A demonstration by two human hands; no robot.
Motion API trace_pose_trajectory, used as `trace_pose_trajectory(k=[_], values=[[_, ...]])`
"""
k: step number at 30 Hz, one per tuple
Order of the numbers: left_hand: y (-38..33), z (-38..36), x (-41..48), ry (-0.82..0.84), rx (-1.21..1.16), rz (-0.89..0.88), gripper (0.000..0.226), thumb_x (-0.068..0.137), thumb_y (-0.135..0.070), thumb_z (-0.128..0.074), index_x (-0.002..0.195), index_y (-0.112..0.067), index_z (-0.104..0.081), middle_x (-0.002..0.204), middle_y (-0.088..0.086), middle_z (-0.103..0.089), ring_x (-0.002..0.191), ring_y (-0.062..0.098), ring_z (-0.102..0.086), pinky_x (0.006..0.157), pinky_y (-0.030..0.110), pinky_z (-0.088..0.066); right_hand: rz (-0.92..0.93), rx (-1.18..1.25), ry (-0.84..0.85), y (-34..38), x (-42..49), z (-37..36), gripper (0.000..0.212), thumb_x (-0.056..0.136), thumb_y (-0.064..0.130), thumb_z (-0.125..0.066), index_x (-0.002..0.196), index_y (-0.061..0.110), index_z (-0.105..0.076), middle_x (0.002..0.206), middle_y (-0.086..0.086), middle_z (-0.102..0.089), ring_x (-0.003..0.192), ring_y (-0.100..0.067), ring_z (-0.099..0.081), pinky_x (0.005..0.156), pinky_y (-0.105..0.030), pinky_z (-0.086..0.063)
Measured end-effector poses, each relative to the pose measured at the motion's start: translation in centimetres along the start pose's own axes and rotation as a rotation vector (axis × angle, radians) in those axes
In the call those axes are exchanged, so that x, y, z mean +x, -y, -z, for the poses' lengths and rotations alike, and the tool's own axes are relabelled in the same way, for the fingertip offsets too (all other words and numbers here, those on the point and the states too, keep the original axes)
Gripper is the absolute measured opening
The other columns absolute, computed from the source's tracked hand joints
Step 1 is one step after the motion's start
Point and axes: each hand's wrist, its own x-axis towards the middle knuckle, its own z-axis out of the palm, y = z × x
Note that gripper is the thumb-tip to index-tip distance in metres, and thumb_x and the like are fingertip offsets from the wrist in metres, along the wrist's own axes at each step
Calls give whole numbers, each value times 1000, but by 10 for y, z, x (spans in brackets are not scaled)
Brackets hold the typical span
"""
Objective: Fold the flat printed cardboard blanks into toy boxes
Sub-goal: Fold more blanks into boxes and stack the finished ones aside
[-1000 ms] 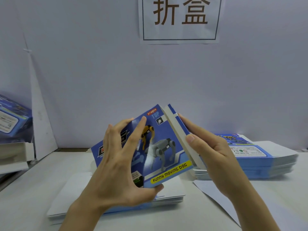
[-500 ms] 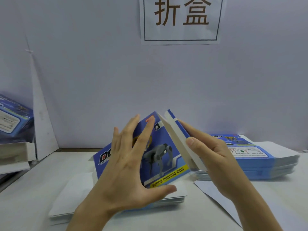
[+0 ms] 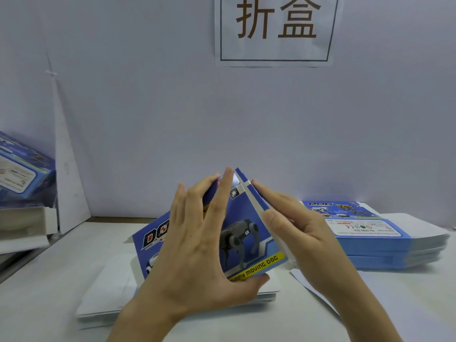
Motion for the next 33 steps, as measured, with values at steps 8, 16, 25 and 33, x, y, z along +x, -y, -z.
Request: trace_pose_trajectory(k=[8,16,25,33], values=[[-3,-15,-3,-35,85,62,112,63,-77,-53,152,-21,-14,147,14,-30,134,30,-34,106,49,-36,6,-60,-17,-7,0,-18,31,99,37,-48,128,39,-59,135,16,-53,124,5,-49,101,-17,-42],[5,-9,-1,-66,126,104,111,61,-67,-54,149,-8,-24,143,14,-41,132,21,-32,107,42,-30,25,-126,133,-13,-2,-22,59,79,53,-59,134,59,-37,145,28,-38,139,-2,-33,108,-38,-42],[10,-14,-3,-87,122,112,105,63,-63,-57,146,-4,-33,145,16,-40,132,28,-37,105,52,-39,71,-326,113,-14,-3,-28,61,83,47,-58,135,62,-30,150,30,-25,139,13,-15,115,-31,-31],[14,-8,0,-40,184,-67,104,65,-63,-58,143,2,-37,145,18,-41,134,31,-37,107,56,-36,34,-244,140,-15,-7,-29,77,82,40,-61,143,57,-19,151,30,-15,138,11,-21,108,-19,-37]])
